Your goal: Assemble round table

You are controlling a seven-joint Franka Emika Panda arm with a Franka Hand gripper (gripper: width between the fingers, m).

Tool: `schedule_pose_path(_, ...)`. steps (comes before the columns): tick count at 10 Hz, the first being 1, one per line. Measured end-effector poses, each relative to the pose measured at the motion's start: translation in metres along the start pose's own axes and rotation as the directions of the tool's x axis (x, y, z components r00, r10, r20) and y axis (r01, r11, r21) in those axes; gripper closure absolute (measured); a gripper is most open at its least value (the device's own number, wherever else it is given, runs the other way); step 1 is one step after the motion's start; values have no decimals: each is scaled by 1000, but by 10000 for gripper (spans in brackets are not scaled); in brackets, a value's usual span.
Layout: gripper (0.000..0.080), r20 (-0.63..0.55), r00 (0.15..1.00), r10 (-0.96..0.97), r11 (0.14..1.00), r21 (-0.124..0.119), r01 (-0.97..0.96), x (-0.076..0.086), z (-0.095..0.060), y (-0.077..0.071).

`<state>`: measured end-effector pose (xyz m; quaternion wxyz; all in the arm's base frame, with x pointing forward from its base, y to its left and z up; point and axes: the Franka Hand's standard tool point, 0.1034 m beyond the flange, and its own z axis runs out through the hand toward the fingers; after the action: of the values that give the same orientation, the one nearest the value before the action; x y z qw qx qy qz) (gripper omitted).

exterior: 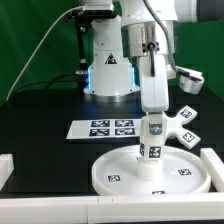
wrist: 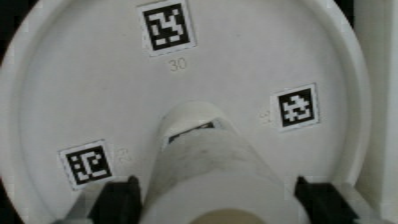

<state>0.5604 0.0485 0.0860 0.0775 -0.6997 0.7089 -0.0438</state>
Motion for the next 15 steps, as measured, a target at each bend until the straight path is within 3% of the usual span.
schedule_pose_path(1, 189, -1, 984, -180, 984, 2, 180, 2, -1, -1)
schedule_pose_path(3, 159, 3, 918, -395, 918, -2, 395, 0, 0, 2)
schedule_pose_path(7, 151, 4, 785, -619, 785, -9, 620, 1, 2, 6)
schedule_pose_path(8, 151, 1, 675, -738, 675, -16, 737, 3, 3, 5)
schedule_pose_path(10, 151, 10, 354, -935, 353, -41, 935, 8, 8, 2)
schedule_pose_path(12, 151, 14, 183, -983, 182, -62, 981, 11, 7, -1)
schedule_pose_path(14, 151, -7, 193, -981, 193, -65, 979, 16, 6, -3)
schedule_pose_path(15, 241, -7, 193, -981, 194, -65, 979, 16, 6, -3)
